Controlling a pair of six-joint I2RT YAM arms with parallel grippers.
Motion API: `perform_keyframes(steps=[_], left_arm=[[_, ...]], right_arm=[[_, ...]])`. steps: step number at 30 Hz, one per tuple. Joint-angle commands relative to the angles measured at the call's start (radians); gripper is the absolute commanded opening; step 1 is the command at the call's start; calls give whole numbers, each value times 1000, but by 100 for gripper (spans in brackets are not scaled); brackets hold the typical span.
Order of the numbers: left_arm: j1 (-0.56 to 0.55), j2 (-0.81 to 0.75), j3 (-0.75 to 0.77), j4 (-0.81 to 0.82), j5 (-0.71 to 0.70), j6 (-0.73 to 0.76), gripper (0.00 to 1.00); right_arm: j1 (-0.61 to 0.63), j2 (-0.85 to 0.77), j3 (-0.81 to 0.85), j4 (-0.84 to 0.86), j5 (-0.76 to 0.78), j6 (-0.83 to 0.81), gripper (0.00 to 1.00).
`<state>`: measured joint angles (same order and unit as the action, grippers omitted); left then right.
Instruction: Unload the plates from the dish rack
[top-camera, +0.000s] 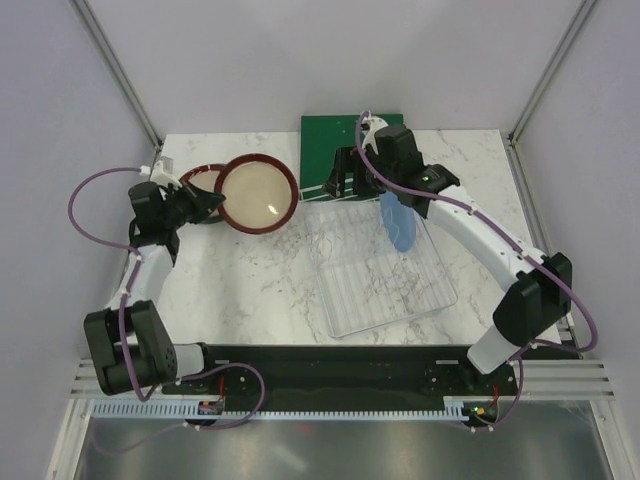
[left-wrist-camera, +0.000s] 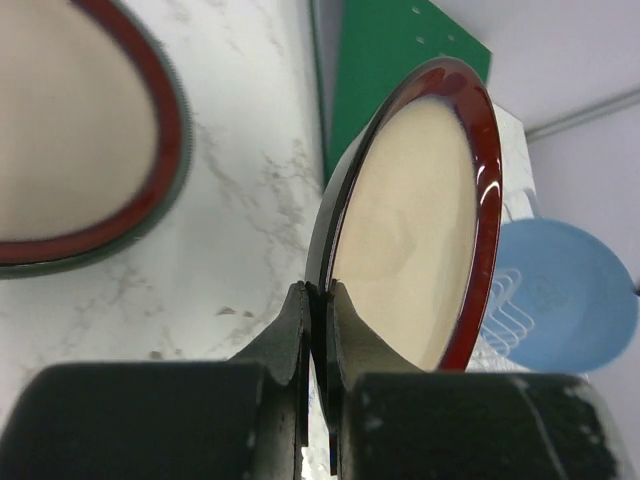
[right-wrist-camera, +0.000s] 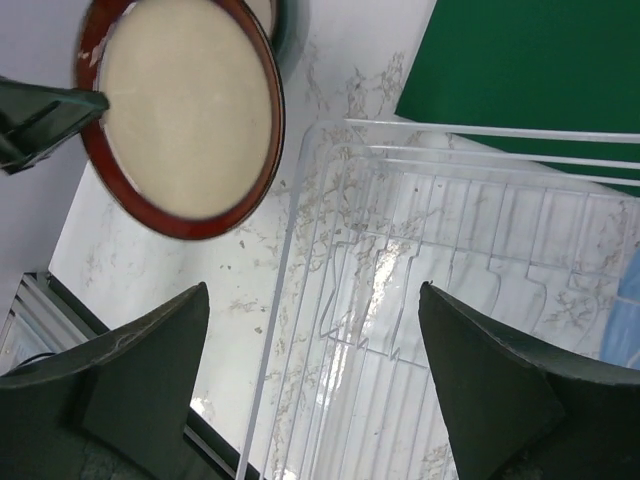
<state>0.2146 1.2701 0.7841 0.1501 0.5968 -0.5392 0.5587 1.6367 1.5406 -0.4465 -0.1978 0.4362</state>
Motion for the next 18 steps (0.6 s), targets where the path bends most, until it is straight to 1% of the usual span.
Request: perform_keyframes(steps=[1, 2, 4, 5, 9, 13, 16, 18], left_arm=[[100, 98, 142, 129, 67, -25, 2], [132, 168, 165, 134, 81, -33, 2], [150, 228, 234, 138, 98, -44, 2], [161, 283, 257, 138, 97, -48, 2], [169, 405, 371, 106, 71, -53, 2], [181, 489, 451, 82, 23, -61, 2], [187, 535, 468, 85, -32, -68, 2], [192, 557, 489, 72, -37, -68, 2]], right_arm=[[0, -138, 38, -46, 81, -57, 93], [1, -150, 41, -53, 93, -76, 93], [0, -182, 42, -75, 121, -91, 94], [1, -190, 42, -81, 127, -100, 95], [-3, -209, 39, -112, 150, -123, 95], [-8, -207, 33, -121, 159, -140, 95], [-11, -199, 23, -126, 164, -154, 95], [-16, -193, 15, -129, 166, -159, 95]])
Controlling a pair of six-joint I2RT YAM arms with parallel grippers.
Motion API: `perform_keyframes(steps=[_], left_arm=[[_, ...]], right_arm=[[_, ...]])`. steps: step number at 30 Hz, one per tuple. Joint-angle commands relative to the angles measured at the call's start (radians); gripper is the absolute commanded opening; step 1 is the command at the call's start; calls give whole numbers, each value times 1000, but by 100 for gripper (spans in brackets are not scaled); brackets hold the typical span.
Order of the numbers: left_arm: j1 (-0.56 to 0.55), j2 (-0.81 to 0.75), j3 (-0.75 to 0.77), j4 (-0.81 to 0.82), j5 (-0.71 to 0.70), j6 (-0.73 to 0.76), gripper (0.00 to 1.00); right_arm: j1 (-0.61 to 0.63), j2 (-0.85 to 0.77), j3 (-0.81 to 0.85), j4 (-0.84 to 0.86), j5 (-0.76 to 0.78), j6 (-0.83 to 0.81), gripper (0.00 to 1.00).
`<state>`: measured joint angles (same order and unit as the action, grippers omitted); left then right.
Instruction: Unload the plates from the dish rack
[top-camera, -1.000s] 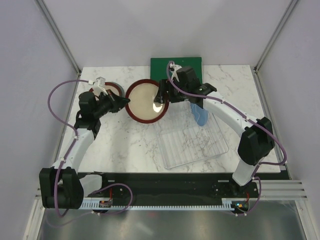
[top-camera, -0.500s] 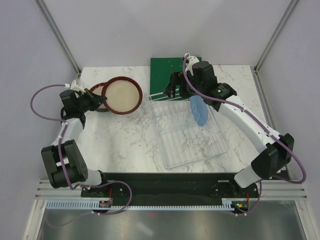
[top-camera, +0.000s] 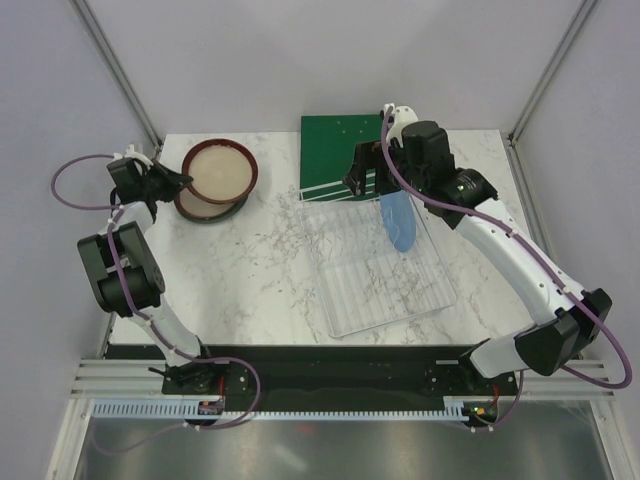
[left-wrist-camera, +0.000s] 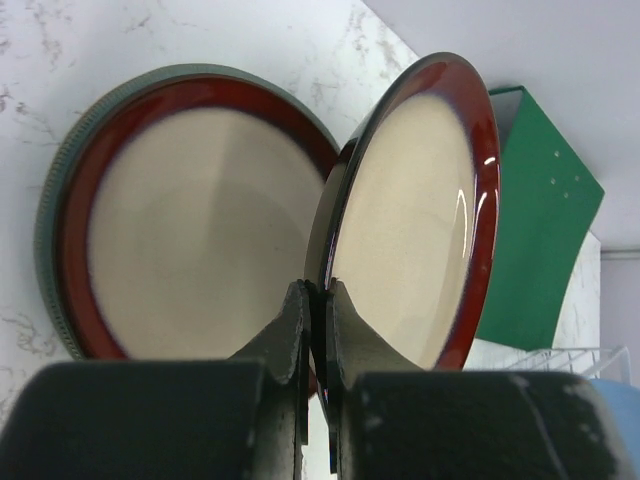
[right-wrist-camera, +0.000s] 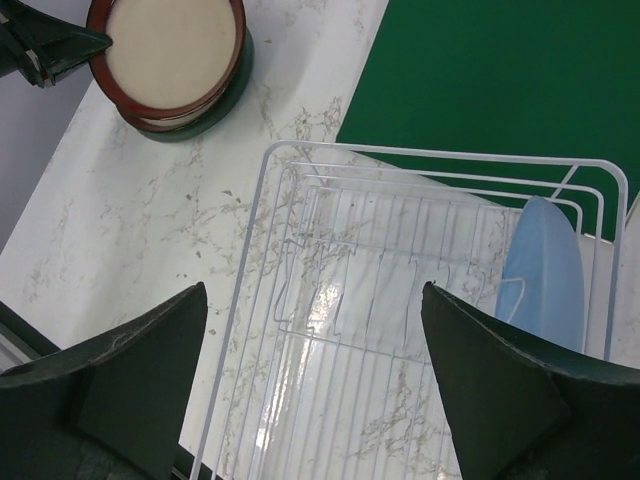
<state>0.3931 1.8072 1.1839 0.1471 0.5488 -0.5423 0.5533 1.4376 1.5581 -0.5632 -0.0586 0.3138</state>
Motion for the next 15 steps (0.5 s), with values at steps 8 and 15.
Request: perform_keyframes(steps=[8, 15], left_arm=[[36, 89, 100, 55, -59, -51, 2], [50, 113, 74, 77, -90, -65, 2]], right_arm=[[-27, 37, -21, -9, 14, -45, 95], [-33, 49, -41, -9, 25, -47, 94]])
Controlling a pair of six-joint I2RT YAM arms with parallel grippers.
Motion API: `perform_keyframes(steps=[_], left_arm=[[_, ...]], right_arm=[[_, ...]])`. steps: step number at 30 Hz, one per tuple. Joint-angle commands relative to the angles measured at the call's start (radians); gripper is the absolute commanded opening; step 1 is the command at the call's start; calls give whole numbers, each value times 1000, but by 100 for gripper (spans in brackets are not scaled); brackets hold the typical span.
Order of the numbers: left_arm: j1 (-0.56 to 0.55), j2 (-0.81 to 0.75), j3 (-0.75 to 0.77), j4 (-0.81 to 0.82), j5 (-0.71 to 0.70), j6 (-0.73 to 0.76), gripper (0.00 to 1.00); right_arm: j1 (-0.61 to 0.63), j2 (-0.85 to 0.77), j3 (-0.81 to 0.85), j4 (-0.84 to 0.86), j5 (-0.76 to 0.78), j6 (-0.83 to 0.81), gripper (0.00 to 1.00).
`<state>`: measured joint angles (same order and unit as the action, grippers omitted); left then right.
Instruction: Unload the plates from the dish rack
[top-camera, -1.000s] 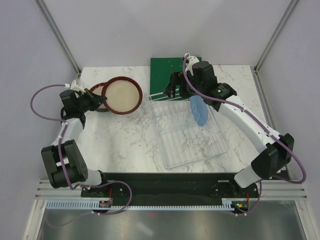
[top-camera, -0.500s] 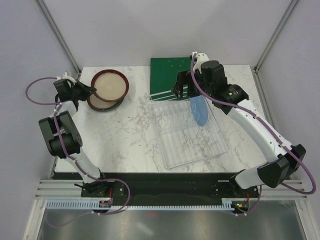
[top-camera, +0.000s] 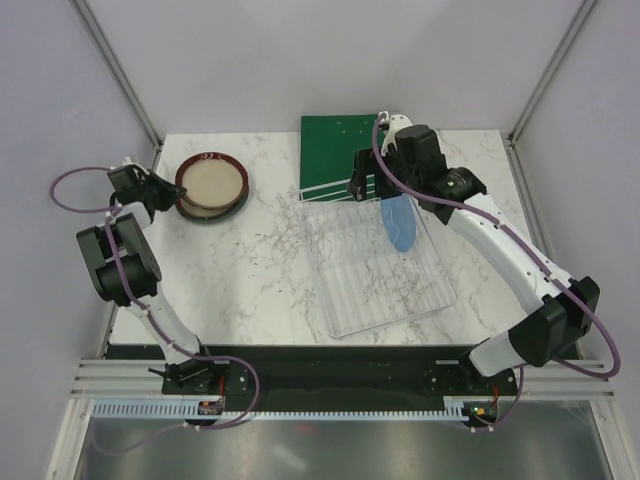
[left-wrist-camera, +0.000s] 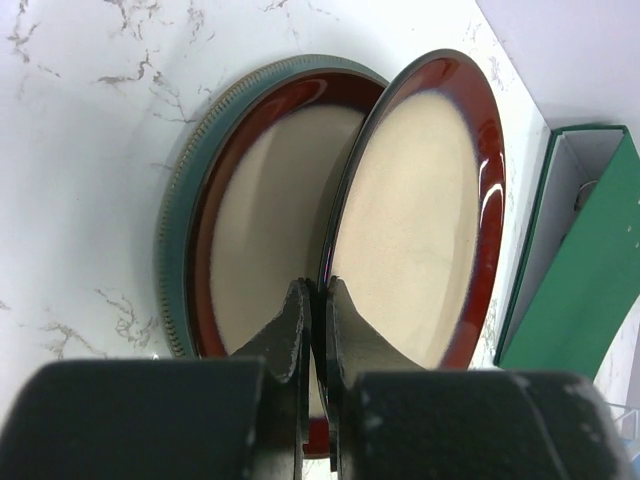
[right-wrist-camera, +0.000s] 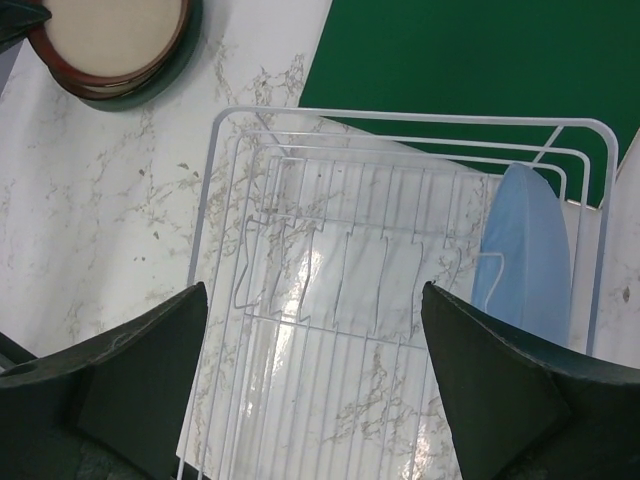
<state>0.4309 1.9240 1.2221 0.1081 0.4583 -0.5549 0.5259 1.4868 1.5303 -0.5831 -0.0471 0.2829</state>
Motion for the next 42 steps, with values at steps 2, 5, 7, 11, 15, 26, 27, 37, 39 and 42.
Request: perform_keyframes(steps=[2, 5, 7, 11, 15, 26, 27, 37, 39, 42], left_arm=[[15, -16, 5, 136, -47, -50, 2], [17, -11, -9, 127, -30, -42, 2], [26, 6, -15, 117, -27, -51, 2], [32, 44, -12, 107, 12, -65, 14], [32, 76, -7, 88, 43, -77, 41], [34, -11, -41, -42, -90, -53, 98], [34, -22, -44, -60, -96, -54, 98], [25, -374, -261, -74, -95, -40, 98], [16, -446, -294, -61, -84, -43, 99], [11, -473, -308, -65, 10, -54, 99]], right_arm=[[-10, -6, -28, 11, 39, -16, 95], [-18, -22, -42, 6, 79, -14, 95], [-18, -26, -47, -4, 104, -17, 95], [-21, -49, -52, -30, 136, -27, 95], [-20, -65, -52, -50, 173, -39, 95], [-18, -103, -108, -129, 363, -106, 93], [-20, -105, -119, -130, 371, -109, 93], [-14, -50, -182, -100, 470, -134, 88], [-13, -14, -194, -80, 483, -134, 86], [-9, 21, -197, -35, 498, -133, 82]])
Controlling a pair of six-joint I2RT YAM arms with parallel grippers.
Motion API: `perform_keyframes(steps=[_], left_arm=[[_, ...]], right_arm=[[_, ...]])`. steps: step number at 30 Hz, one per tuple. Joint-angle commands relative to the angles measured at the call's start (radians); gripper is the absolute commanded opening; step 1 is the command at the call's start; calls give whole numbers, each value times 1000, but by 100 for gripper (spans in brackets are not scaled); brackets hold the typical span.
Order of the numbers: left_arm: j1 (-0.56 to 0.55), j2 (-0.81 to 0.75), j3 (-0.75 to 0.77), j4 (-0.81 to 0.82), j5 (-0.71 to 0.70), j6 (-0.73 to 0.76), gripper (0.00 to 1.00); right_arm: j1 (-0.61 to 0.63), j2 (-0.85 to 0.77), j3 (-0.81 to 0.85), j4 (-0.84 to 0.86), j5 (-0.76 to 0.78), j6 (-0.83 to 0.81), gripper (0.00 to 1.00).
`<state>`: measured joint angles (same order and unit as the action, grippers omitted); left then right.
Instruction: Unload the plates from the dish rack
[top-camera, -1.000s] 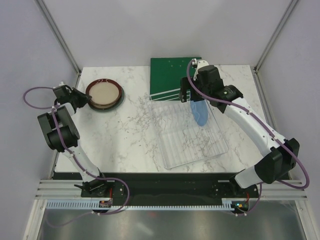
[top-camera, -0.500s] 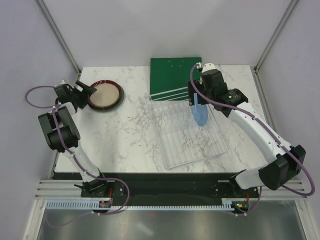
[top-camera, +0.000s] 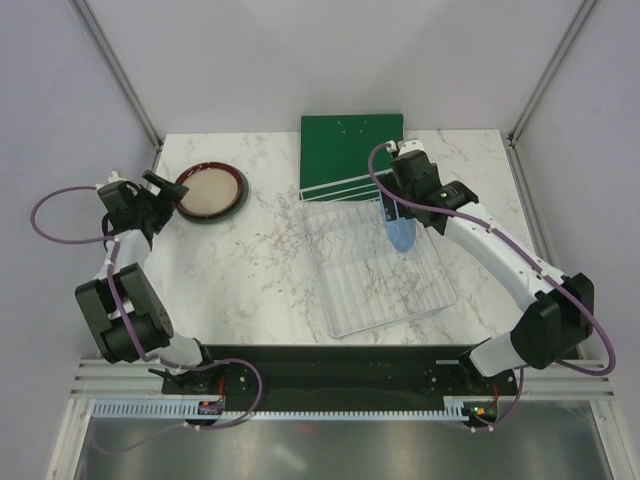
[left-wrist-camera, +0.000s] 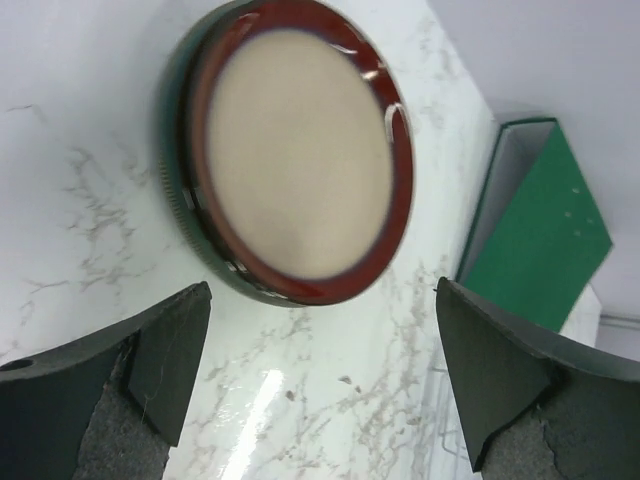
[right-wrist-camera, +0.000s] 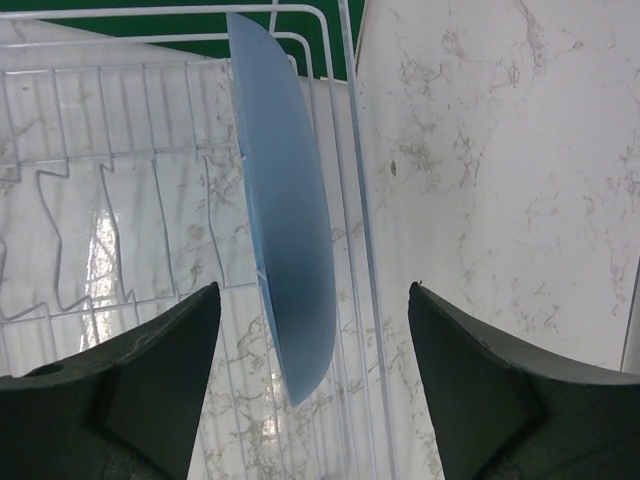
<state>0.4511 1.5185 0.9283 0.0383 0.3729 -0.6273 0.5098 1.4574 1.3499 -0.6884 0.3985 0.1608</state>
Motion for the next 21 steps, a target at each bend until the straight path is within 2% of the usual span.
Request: perform_keyframes(steps=[1, 3, 4, 6, 7, 9, 12, 13, 16, 21], left_arm=[[-14, -93, -22, -8, 122, 11, 99], [-32, -136, -45, -8, 165, 0, 98], [-41, -193, -77, -9, 169, 1, 98], [-58, -248, -109, -12, 179, 11, 98], [-60, -274, -138, -15, 184, 12, 98], [-63, -339, -157, -34, 196, 27, 99], [-65, -408, -181, -63, 210, 25, 99], [-68, -423, -189, -61, 213, 20, 99], [-78, -458, -197, -64, 218, 9, 99], [-95, -478, -203, -66, 236, -12, 99]], right_arm=[[6, 61, -17, 79, 62, -10, 79], [7, 99, 9, 75, 75, -7, 70], [9, 110, 17, 72, 85, -4, 47], [16, 118, 31, 72, 120, -7, 24], [21, 113, 32, 75, 143, -7, 0], [36, 101, 43, 72, 183, -12, 0], [80, 84, 60, 67, 321, -21, 0], [96, 83, 64, 66, 411, -24, 0], [157, 83, 84, 64, 496, -50, 0], [285, 136, 149, 29, 743, -67, 0]])
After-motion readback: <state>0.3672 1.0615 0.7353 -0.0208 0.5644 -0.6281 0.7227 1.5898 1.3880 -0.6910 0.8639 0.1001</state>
